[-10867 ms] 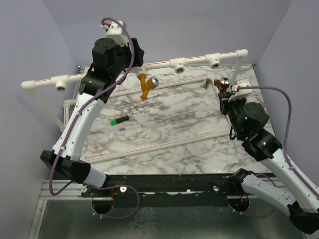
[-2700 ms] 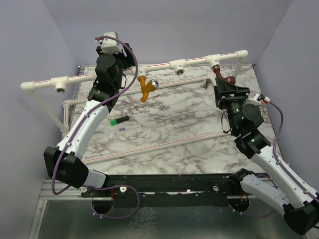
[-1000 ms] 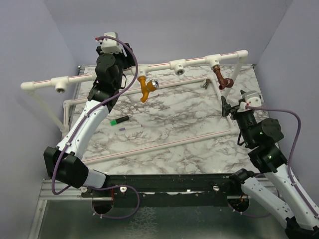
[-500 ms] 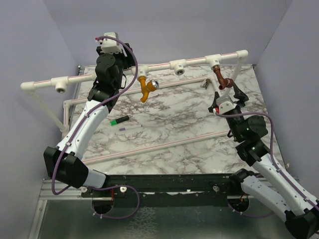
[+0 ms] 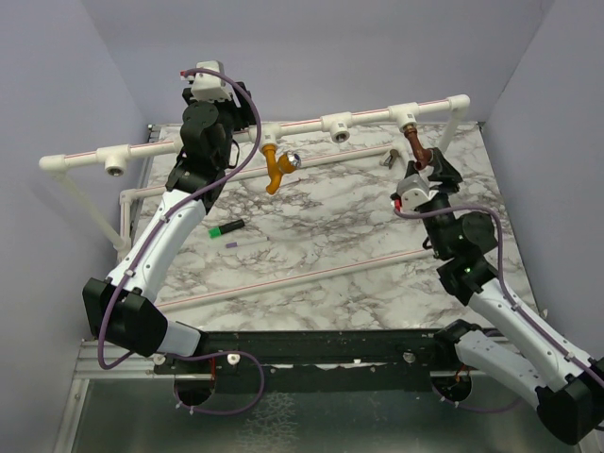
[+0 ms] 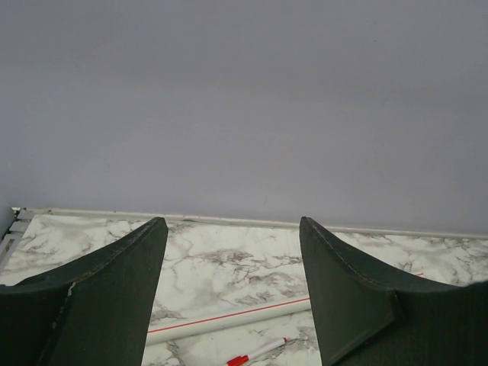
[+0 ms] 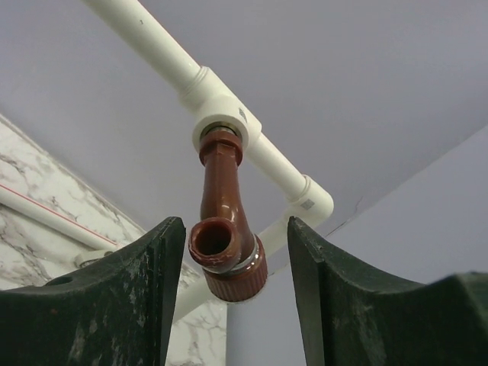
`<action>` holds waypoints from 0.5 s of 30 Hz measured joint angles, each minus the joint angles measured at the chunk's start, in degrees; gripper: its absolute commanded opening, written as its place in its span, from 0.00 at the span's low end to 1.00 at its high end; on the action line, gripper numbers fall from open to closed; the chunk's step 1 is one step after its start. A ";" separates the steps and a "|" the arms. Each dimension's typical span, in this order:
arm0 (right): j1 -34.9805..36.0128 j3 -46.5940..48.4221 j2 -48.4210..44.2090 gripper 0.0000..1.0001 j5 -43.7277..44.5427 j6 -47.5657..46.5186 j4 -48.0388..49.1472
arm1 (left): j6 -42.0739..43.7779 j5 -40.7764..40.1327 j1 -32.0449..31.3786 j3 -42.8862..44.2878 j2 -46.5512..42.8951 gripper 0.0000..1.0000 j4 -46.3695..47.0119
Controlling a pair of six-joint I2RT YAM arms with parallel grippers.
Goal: Install the water faucets
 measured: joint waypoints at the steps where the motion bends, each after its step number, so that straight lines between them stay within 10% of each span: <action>1: 0.00 0.00 0.52 0.54 0.02 -0.20 0.24 | 0.00 0.02 0.00 0.00 0.00 0.72 0.00; 15: 0.02 0.28 3.74 0.01 1.03 -0.22 3.06 | 0.00 0.00 0.00 0.00 0.00 0.72 0.13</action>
